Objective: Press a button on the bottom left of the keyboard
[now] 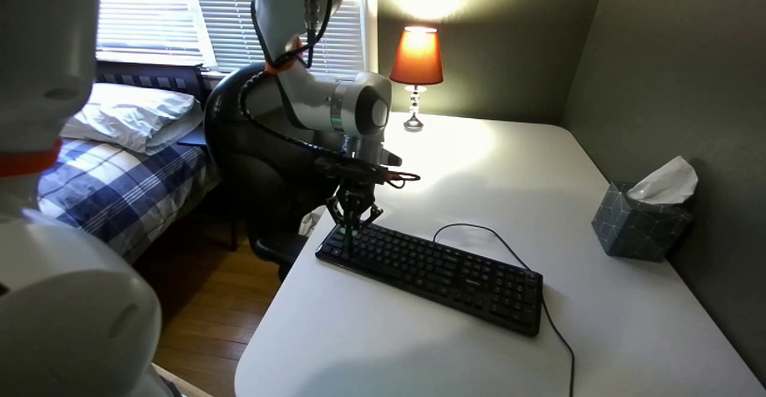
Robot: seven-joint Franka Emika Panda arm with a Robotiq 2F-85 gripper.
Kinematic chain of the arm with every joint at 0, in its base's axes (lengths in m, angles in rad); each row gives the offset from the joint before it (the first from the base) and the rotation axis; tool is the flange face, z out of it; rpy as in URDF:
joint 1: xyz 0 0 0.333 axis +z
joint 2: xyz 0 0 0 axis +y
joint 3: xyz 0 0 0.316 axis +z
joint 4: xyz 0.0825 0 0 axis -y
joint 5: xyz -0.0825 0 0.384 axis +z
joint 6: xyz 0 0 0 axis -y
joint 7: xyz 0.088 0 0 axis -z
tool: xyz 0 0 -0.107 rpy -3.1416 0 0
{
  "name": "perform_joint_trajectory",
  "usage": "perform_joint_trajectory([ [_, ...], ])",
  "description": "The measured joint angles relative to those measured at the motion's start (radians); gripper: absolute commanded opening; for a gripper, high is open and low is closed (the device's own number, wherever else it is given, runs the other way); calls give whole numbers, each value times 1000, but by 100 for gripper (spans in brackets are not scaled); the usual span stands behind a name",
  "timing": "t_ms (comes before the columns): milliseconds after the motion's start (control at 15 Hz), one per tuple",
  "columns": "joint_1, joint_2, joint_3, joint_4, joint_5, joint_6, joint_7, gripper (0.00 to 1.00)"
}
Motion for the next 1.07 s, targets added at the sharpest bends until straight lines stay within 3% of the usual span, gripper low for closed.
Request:
perform_joint_trajectory([
  [67, 0, -4, 0, -2, 0, 0, 0, 26],
  [200, 0, -11, 0, -5, 0, 0, 0, 33],
  [733, 0, -53, 0, -28, 0, 4, 4, 93],
  [800, 0, -63, 0, -36, 0, 7, 6, 99],
  [1067, 0, -105, 0, -67, 0, 12, 10, 100],
])
